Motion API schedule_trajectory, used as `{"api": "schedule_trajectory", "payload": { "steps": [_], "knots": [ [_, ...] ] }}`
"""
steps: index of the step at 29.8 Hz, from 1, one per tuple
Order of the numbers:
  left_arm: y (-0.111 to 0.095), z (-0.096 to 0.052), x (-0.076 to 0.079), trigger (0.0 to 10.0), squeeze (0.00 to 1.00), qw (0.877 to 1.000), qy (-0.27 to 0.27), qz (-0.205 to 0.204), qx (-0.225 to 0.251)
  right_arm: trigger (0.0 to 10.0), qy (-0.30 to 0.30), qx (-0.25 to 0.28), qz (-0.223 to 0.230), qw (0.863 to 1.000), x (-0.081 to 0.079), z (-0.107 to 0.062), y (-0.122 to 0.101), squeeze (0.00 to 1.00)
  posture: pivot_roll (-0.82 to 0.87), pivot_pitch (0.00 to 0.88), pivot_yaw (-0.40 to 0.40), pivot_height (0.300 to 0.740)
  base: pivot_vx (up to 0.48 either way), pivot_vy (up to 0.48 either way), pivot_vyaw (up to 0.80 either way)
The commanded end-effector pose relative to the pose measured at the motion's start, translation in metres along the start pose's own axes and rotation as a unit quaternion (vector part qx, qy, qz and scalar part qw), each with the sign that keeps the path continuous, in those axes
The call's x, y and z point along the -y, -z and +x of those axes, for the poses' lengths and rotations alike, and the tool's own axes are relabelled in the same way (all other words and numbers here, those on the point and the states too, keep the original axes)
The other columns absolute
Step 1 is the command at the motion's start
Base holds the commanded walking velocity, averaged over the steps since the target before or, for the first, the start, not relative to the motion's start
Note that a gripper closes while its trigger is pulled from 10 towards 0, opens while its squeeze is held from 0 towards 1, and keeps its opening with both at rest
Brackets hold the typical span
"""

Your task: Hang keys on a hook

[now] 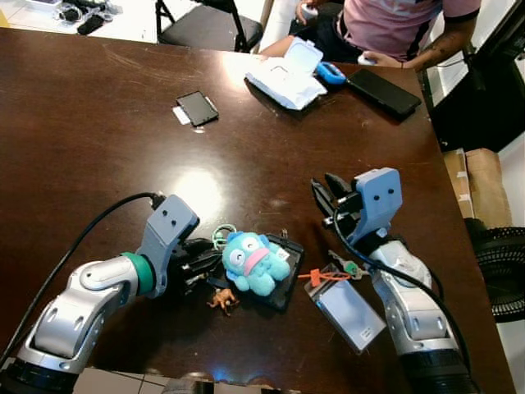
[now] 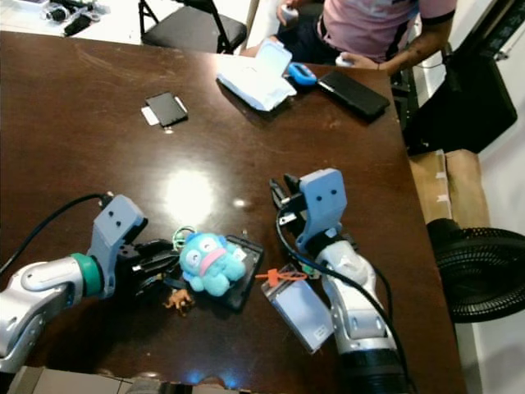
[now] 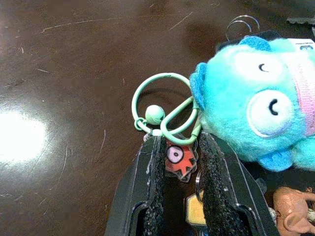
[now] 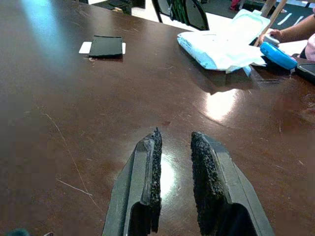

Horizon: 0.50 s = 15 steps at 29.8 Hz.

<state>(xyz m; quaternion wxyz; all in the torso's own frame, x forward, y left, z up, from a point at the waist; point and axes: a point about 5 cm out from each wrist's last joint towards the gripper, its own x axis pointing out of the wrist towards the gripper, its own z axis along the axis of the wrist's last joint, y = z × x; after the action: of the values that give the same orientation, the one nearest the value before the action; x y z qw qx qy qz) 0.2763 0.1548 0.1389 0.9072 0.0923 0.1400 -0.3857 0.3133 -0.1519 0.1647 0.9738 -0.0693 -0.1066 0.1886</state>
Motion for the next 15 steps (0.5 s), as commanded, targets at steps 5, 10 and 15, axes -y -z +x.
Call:
{"api": "schedule_trajectory", "payload": {
  "steps": [5, 10, 15],
  "knots": [
    [0.012, 0.000, 0.000, 10.0, 0.00, 1.000, 0.002, -0.018, -0.016, 10.0, -0.001, -0.006, 0.005, 1.000, -0.003, -0.003, 0.003, 0.00, -0.04, 0.172, 0.061, 0.740, 0.000, 0.000, 0.00],
    [0.014, -0.018, 0.010, 10.0, 0.00, 0.999, 0.035, -0.036, -0.013, 10.0, 0.002, -0.007, 0.004, 1.000, -0.001, -0.005, 0.003, 0.00, -0.03, 0.174, 0.059, 0.740, 0.000, 0.000, 0.00],
    [0.022, -0.027, 0.016, 10.0, 0.00, 0.998, 0.047, -0.045, -0.025, 10.0, -0.005, -0.008, 0.007, 1.000, -0.005, -0.003, 0.004, 0.00, -0.03, 0.174, 0.059, 0.740, 0.000, 0.000, 0.00]
  ]
}}
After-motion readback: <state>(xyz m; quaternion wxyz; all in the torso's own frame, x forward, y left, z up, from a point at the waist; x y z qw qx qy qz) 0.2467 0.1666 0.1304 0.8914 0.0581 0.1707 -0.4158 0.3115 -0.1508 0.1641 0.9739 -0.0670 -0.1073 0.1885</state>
